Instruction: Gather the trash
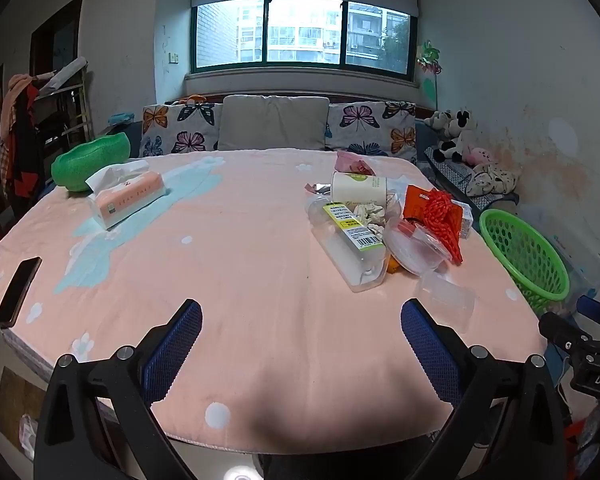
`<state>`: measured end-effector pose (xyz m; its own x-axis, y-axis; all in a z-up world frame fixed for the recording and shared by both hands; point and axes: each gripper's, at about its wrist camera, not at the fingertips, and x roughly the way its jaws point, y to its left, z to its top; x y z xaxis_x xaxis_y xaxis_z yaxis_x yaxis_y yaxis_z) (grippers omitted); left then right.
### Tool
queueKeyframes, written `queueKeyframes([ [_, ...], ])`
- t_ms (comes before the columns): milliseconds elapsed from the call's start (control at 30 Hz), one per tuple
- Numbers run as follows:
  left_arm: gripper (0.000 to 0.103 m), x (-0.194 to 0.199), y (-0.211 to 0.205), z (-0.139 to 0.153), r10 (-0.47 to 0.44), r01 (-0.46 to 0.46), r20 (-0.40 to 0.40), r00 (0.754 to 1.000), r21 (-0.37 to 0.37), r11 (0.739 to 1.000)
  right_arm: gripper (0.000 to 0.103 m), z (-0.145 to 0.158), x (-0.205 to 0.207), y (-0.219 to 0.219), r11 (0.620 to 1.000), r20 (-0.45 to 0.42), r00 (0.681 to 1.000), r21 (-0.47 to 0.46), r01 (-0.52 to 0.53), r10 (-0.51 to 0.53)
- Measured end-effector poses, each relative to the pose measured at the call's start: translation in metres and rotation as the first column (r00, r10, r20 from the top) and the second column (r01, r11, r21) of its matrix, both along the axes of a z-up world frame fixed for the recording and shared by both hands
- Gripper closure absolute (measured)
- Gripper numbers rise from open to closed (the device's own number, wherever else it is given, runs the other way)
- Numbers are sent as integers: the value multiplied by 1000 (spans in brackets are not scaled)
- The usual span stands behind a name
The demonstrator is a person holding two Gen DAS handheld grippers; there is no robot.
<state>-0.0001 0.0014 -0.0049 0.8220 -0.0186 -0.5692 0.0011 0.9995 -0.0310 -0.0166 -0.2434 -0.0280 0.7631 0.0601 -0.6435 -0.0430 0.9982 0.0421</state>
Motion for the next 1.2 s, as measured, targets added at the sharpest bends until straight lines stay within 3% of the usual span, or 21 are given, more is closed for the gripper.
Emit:
queueKeyframes([
  [1200, 6, 0, -1, -1, 7, -7, -1, 1000, 0, 1000, 4, 1, 1, -3, 1000, 12, 1000, 6, 7, -7],
])
